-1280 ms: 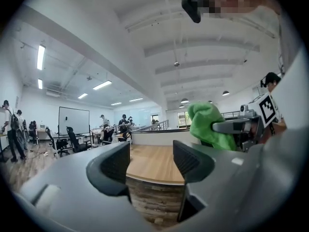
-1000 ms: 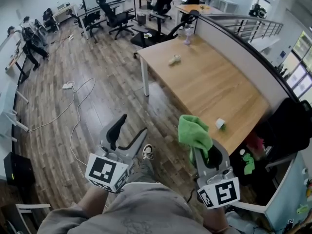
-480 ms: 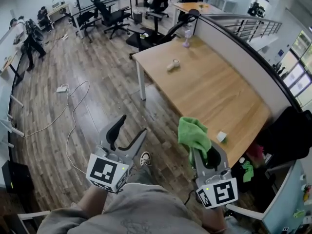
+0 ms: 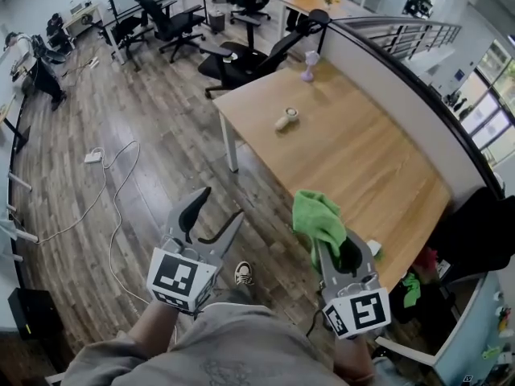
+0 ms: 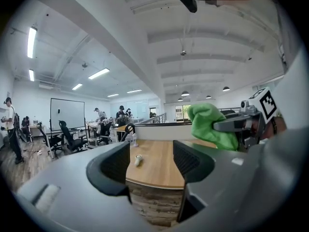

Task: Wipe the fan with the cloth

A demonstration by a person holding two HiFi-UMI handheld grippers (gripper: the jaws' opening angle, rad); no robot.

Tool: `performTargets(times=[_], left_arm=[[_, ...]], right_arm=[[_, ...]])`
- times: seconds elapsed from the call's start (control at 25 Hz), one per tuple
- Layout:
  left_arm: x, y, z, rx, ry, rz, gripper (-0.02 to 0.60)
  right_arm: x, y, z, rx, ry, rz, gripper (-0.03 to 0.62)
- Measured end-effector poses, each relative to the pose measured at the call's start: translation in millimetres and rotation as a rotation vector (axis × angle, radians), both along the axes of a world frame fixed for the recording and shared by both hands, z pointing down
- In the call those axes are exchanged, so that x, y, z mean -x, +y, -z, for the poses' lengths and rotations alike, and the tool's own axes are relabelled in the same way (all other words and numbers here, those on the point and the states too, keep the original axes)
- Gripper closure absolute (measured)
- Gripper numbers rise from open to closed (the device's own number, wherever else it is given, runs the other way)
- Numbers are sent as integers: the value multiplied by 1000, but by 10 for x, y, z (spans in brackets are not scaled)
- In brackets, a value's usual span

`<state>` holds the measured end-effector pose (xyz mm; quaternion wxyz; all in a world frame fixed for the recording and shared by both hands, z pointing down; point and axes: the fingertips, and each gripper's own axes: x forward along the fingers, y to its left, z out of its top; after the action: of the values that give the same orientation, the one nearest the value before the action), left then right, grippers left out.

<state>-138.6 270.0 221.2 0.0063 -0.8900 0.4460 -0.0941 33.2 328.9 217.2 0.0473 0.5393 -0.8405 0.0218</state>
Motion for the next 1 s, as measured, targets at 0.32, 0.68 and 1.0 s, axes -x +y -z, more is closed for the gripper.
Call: performTargets(times=[0.32, 0.68, 1.0], left_arm=[[210, -867, -12, 9, 3, -17, 301], [330, -1545, -101, 25, -4, -17, 301], [148, -2077, -267, 62, -9, -31, 301]], right_arm=[[150, -928, -5, 13, 19, -32, 496], [142, -1649, -1, -1, 3, -68, 496], [-125, -2205, -144, 34, 6, -102, 496]])
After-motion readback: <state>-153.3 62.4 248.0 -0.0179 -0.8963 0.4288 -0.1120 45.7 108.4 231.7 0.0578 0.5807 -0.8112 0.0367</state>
